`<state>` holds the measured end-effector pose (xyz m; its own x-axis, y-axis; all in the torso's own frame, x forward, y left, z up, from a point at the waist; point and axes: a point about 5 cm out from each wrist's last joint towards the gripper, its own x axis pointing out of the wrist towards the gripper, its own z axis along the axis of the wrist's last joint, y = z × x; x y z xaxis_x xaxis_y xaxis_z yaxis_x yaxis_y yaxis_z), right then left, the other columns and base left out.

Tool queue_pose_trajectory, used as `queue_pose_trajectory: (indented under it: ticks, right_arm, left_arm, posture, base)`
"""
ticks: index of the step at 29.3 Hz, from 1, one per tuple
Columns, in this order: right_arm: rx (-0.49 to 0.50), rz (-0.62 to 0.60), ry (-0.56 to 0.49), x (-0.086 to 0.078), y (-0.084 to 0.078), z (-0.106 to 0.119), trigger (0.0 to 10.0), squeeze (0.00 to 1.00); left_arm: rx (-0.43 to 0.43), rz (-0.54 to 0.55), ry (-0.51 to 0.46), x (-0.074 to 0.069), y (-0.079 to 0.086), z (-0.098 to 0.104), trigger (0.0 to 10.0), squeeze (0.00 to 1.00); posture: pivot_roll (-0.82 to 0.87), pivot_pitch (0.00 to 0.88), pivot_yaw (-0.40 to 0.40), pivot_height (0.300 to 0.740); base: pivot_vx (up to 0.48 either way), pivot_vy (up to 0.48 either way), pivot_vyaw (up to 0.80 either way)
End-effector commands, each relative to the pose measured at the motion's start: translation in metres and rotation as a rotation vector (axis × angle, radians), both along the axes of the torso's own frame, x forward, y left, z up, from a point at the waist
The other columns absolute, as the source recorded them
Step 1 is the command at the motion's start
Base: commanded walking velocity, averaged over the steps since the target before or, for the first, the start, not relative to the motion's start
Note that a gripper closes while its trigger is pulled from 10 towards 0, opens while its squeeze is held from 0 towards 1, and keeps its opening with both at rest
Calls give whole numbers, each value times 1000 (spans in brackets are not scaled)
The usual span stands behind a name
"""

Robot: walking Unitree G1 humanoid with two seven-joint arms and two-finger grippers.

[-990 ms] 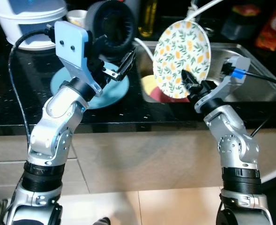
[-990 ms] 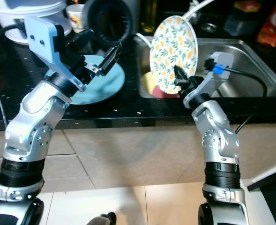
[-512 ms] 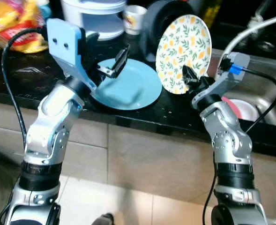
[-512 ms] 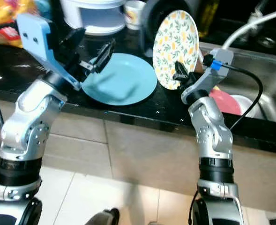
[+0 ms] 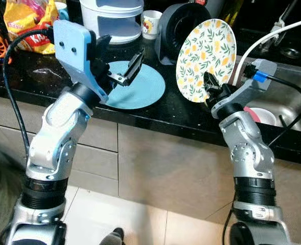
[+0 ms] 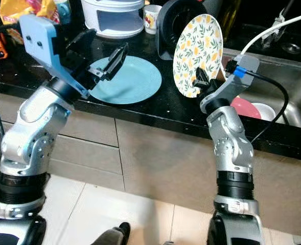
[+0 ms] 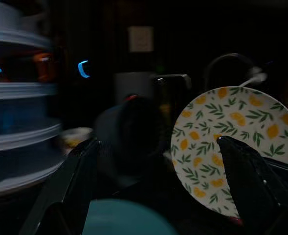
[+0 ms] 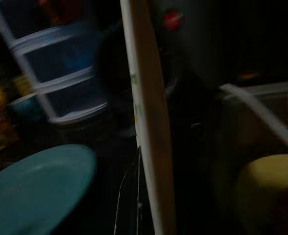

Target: Kitchen organization

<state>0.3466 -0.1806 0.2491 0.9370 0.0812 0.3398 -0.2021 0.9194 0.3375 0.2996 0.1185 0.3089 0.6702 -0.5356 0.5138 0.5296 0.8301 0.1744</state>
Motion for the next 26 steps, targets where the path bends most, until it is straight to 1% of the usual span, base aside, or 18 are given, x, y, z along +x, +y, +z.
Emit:
queue_pose_trajectory:
  ticks: [1,6,12,16,21,26]
  right_arm:
    - [17,-45,-32,-1,-9,5,10000,0]
    - [0,-86,-37,-1,-13,6,10000,0]
    - [-1,-88,-36,-1,-13,5,10000,0]
    - [-1,-88,-36,-2,-13,4,10000,0]
    - [-7,-83,-43,-1,-10,4,10000,0]
    - [-11,-78,-58,-1,-8,7,10000,0]
  left_arm:
    - [-7,-12,-9,-1,-2,1,10000,0]
    - [-7,5,-25,-1,4,4,10000,0]
    - [4,2,-31,-2,6,4,10000,0]
    - [11,-7,-30,-4,6,4,10000,0]
    - [2,-4,-11,-2,5,0,10000,0]
    - [-7,-1,-18,-1,7,2,10000,0]
  posture:
    - [81,78,-81,740]
    - [80,78,-83,740]
    - [80,80,-84,740]
    - [80,81,-86,740]
    - [81,81,-87,740]
    - [86,81,-87,740]
  base:
    - [0,0,0]
    - [0,0,0]
    - [0,0,0]
    - [0,-472,0]
    - [0,-436,0]
    - [0,0,0]
